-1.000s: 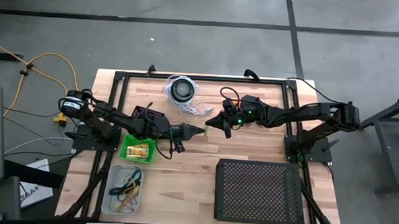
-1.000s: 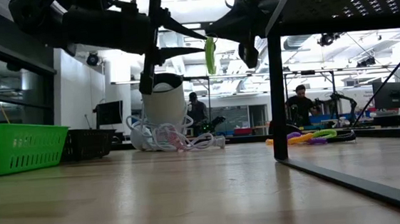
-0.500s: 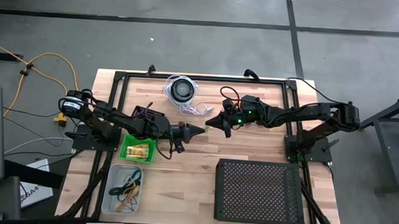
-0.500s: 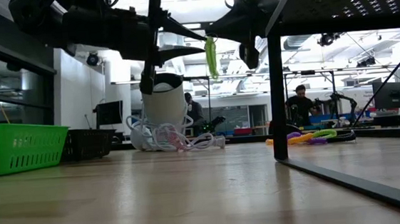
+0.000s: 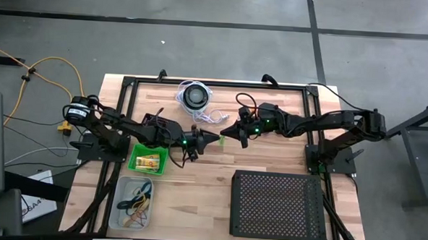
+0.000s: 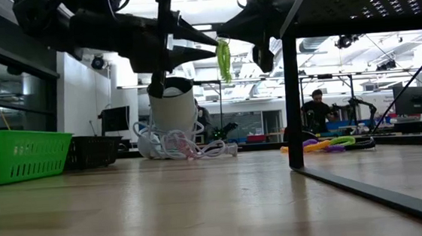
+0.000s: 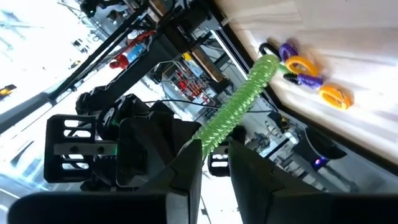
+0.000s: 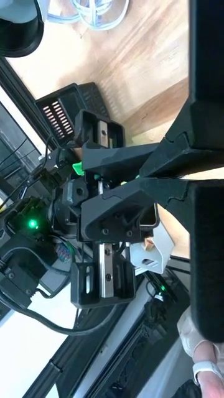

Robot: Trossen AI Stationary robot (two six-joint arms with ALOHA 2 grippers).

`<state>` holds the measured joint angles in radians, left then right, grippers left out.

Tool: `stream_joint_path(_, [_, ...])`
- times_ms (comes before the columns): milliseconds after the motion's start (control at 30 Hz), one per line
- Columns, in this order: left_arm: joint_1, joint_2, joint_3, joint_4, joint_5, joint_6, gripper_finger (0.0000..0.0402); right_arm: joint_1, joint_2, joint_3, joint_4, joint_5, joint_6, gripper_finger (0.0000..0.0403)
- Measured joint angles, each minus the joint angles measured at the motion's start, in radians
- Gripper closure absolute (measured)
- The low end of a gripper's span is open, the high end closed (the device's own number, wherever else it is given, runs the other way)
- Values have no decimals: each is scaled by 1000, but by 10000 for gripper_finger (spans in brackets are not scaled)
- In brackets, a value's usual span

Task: Pick & Place Office Desk Supplies
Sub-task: Put the green coil keychain into the black bin

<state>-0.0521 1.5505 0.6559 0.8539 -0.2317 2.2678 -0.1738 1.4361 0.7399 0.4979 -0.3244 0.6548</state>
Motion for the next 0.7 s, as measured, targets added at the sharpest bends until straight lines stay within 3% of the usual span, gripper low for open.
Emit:
stream_joint_path(267, [0,0,0,0,94,31,328,0,0,0,1,1,0,401])
stream_joint_path(500, [4,0,0,0,103,29,328,0,0,0,9,2,5,401])
stream_joint_path(700, [4,0,0,0,103,-78,328,0,0,0,8,3,5,401])
